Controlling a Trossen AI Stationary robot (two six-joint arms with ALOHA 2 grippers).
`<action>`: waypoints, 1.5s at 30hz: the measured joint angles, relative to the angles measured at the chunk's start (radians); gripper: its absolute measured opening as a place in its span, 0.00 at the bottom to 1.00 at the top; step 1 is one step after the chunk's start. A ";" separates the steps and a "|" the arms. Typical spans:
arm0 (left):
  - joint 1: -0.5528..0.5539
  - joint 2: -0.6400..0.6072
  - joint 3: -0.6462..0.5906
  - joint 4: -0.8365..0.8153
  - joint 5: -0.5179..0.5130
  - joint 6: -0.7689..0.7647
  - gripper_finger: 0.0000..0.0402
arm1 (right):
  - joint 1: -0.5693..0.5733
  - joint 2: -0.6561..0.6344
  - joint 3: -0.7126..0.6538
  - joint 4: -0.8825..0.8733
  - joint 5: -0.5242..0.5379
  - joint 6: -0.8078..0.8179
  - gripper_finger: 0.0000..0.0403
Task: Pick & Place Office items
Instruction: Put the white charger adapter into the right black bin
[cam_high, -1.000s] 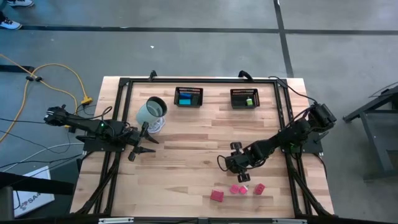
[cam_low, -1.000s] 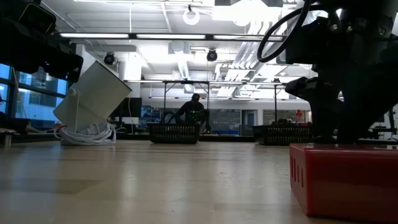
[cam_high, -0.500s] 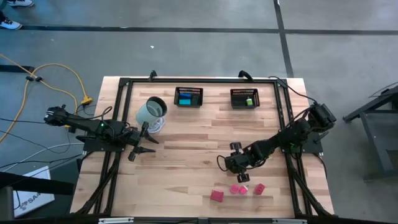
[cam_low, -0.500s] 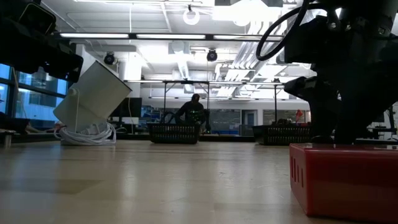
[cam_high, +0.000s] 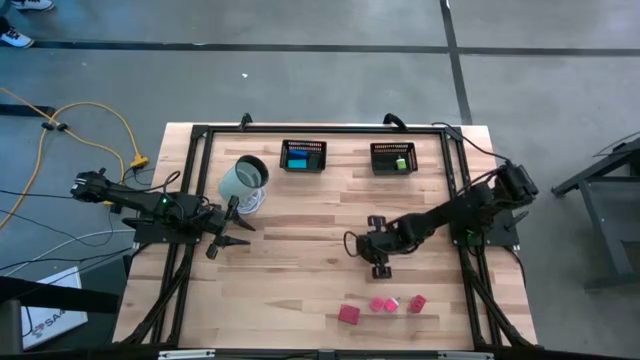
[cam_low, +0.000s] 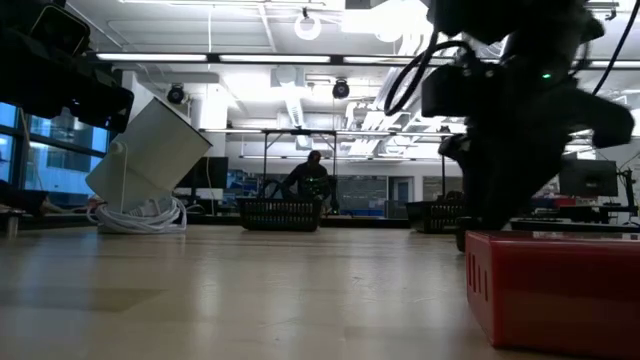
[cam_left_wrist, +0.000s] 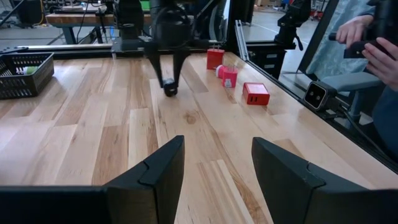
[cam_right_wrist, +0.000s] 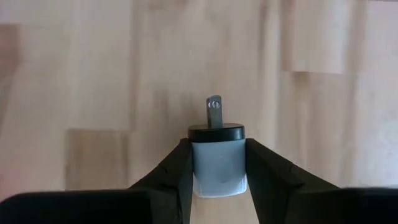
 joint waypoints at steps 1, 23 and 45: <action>0.000 0.000 0.000 0.000 0.000 0.000 0.45 | -0.012 0.000 0.000 0.000 0.000 -0.003 0.27; 0.000 0.000 0.000 0.000 0.000 0.000 0.45 | -0.297 -0.256 0.000 -0.042 0.114 -0.034 0.27; 0.000 0.000 0.000 0.000 0.000 0.000 0.45 | -0.751 -0.296 0.000 -0.049 0.149 -0.011 0.27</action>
